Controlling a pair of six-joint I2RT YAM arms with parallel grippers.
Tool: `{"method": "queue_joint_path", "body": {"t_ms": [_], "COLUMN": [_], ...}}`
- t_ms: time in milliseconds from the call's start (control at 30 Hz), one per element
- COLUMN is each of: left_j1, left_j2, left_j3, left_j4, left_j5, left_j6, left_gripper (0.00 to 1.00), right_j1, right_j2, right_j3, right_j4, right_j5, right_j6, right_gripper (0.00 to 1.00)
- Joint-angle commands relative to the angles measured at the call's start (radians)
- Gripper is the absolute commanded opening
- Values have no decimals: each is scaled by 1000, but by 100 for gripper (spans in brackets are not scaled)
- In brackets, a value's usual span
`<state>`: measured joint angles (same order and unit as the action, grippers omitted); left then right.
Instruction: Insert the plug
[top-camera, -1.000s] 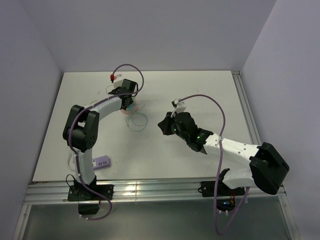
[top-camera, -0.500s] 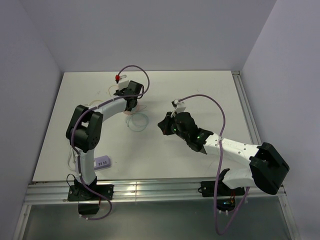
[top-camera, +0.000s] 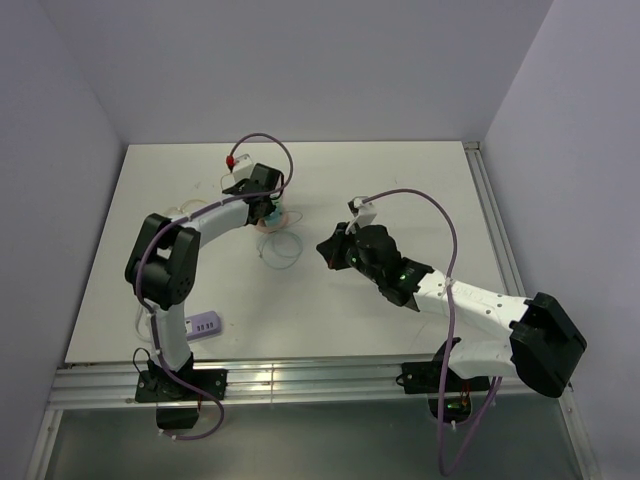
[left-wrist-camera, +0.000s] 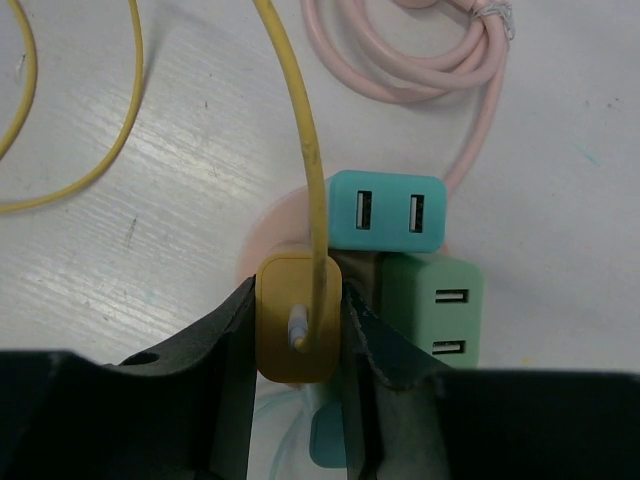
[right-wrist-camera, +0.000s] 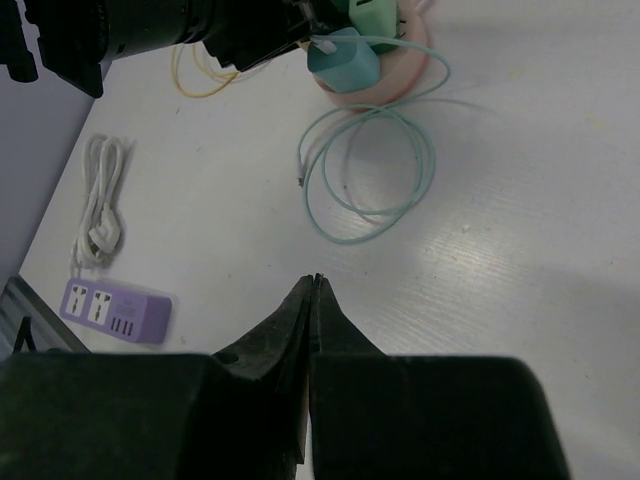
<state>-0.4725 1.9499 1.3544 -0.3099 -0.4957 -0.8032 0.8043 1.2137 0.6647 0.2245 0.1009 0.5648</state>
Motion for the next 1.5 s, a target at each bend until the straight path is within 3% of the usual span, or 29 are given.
{"method": "queue_joint_path", "body": {"t_ms": [0,267,533,833,1100,1300,1467], "left_j1": [-38,-75,-120,-141,-198,-229,-230], "left_j2": [121,170,288,264,398,457,435], "left_j3": [-109,-158,-11,37,127,60,-73], "left_j4": [-258,-213,-406,-468,-578,-586,-451], "left_j5": [140,129,-50,28,-23,-107,-18], "left_j6": [-126,-195,-142,-38,-68,-143,-153], "left_gripper": [0,0,0,0,0,0,0], "right_j1": [-7,-8,-8,-8,-8,-25,-34], "right_j2": [-19,-25,-51,-55,-123,-186,-198], "right_j3": [-16,-28,-43,-24,-39,-77,-83], "right_j4": [38,44,47,29,22,27,30], "right_j5": [0,-10,-3,-12,-7,-6,-17], "right_j6": [6,15,12,10,14,18,20], "right_gripper": [0,0,0,0,0,0,0]}}
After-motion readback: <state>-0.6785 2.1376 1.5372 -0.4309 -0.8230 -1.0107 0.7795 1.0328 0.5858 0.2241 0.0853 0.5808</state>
